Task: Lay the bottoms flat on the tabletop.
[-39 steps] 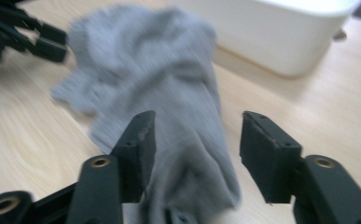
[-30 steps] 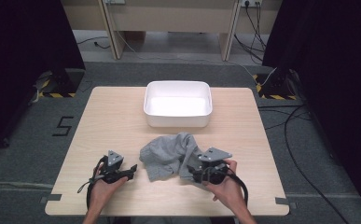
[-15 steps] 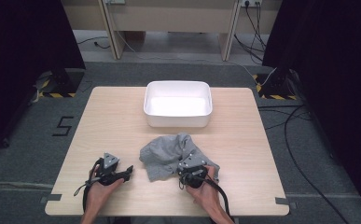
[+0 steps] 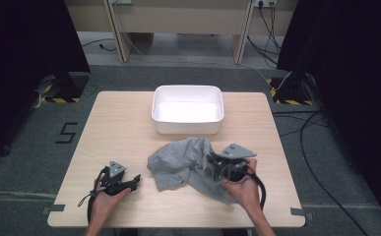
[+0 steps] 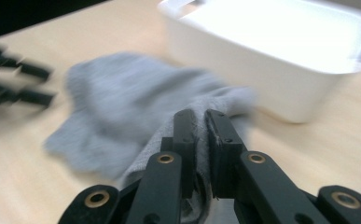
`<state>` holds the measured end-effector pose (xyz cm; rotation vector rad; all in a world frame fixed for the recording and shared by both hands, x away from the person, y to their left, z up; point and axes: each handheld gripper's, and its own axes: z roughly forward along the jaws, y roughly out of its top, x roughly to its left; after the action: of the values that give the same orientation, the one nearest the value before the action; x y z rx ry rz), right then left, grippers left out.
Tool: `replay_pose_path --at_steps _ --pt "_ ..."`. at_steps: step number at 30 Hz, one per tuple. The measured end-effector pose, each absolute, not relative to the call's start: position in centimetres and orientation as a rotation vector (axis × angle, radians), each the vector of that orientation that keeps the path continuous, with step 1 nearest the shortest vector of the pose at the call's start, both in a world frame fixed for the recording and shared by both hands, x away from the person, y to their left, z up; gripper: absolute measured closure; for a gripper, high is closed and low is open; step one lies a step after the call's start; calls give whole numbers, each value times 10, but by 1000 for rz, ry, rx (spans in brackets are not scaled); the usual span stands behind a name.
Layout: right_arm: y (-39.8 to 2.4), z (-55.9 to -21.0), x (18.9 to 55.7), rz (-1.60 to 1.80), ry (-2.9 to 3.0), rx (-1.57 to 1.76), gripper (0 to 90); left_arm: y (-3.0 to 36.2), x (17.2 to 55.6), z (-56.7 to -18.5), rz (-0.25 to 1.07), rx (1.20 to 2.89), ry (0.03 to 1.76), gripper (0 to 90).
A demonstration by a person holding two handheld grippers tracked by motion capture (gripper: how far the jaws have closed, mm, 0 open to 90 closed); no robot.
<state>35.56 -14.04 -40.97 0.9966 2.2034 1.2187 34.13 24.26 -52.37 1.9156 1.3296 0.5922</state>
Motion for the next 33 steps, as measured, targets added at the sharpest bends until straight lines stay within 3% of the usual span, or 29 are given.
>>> replay_pose_path --at_steps 7,13,16,18,21,24,33 --pt "-205 -423 386 1138 2103 1174 828 243 341 -524 593 1918 1329 310" --pt "-224 -454 399 1076 2144 1248 800 243 341 -524 593 1918 1329 310" --pt "-226 -461 403 1054 2159 1302 602 243 341 -524 592 1918 1329 310" --pt "-228 -455 402 1080 2140 1302 552 243 341 -524 592 1918 1329 310" --pt "-223 -443 397 1123 2114 1280 462 242 341 -524 591 1918 1329 309" --pt "-205 -435 391 1168 2148 1199 431 242 340 -524 590 1922 1326 308" --pt "-129 -445 378 1211 2342 956 404 242 340 -524 589 1921 1325 305"
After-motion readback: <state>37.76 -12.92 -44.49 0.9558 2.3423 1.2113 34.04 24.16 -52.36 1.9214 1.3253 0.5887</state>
